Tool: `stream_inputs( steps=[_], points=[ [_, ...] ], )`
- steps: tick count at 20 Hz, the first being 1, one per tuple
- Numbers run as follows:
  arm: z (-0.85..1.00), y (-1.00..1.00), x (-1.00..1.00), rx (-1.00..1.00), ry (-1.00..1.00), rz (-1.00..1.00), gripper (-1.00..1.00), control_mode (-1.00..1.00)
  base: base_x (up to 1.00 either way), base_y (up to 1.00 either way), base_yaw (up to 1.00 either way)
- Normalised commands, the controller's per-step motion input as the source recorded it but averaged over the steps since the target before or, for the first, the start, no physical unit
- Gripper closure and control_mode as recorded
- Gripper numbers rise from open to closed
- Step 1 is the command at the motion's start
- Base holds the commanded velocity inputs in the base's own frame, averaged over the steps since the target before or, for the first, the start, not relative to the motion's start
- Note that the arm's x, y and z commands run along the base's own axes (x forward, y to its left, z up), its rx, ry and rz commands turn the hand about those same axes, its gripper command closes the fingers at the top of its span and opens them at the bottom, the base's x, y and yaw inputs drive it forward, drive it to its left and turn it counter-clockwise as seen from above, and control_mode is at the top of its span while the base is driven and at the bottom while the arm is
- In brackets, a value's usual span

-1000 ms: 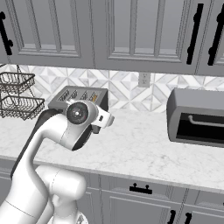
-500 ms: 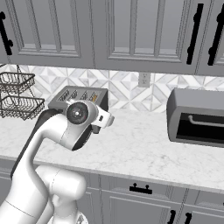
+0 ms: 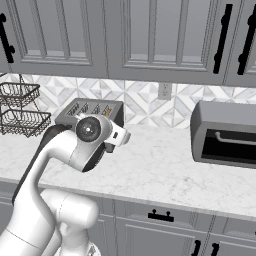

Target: Start the toaster. Once the lever pops up, take the bread to the plate on the dining counter.

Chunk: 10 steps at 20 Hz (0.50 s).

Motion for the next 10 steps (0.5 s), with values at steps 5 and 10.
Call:
stream_inputs(
  steps=[5,10],
  points=[
    [0.0,0.0,0.0,0.0,0.0,0.0,-1.0,-1.0,0.0,0.0,0.0],
    [0.0,0.0,0.0,0.0,0.0,0.0,-1.0,-1.0,0.0,0.0,0.0]
  ],
)
